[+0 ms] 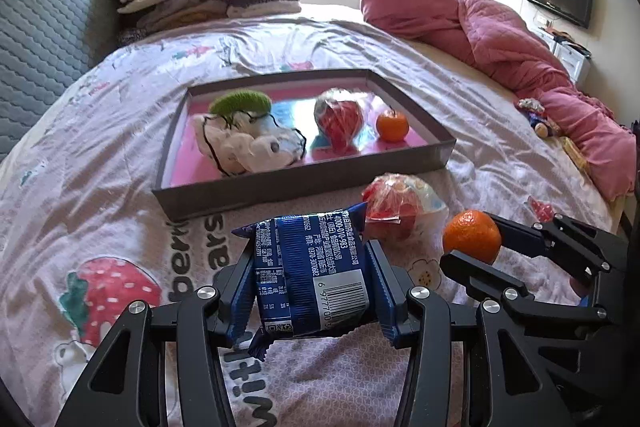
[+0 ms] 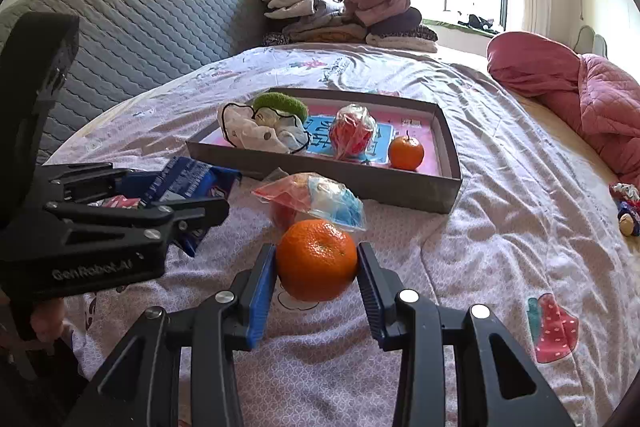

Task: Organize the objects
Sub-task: 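Close the left tool on the blue snack packet while the right tool grasps an orange, then lift the blue packet with the left tool while the right tool lifts the orange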

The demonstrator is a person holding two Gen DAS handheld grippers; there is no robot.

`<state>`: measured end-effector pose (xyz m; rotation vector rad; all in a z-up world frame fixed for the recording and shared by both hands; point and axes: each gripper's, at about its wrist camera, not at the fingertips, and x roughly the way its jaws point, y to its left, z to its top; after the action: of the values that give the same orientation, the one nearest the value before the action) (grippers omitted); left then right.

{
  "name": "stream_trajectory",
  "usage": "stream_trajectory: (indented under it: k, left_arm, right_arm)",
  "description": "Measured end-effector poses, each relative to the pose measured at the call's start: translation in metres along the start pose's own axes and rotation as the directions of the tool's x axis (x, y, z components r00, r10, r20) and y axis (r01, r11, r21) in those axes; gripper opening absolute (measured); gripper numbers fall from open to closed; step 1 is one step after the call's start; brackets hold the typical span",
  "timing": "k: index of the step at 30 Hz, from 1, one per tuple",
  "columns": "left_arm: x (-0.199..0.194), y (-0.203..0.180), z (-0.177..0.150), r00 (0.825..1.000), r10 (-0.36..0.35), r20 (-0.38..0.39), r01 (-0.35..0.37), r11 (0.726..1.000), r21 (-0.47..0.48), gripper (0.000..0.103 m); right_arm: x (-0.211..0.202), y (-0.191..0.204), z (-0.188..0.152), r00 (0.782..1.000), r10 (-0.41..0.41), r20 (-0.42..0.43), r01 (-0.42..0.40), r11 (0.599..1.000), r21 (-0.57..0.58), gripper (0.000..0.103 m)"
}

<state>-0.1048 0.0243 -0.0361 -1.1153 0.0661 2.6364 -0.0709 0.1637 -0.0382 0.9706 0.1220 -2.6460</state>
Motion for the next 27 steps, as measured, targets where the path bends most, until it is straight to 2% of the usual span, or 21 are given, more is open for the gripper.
stream_trajectory:
  k: [13,19,27]
  left_arm:
    - [-0.030,0.009,0.010,0.996,0.034,0.084,-0.034,0.999,-0.005,0.052]
    - [-0.043,0.009,0.015,0.992,0.035,0.118,-0.034,0.999,-0.008,0.052]
    - [-0.062,0.012,0.027,0.985,0.068,0.159,-0.069,0.998,-0.002,0.052]
  right_arm:
    - [-0.017,0.004,0.013,0.997,-0.002,0.073,0.002,1.000,-0.008,0.040]
    - [-0.027,0.007,0.026,0.993,-0.002,0.118,0.005,1.000,-0.021,0.040]
    - [-0.038,0.007,0.045,0.987,-0.007,0.160,0.011,1.000,-0.024,0.040]
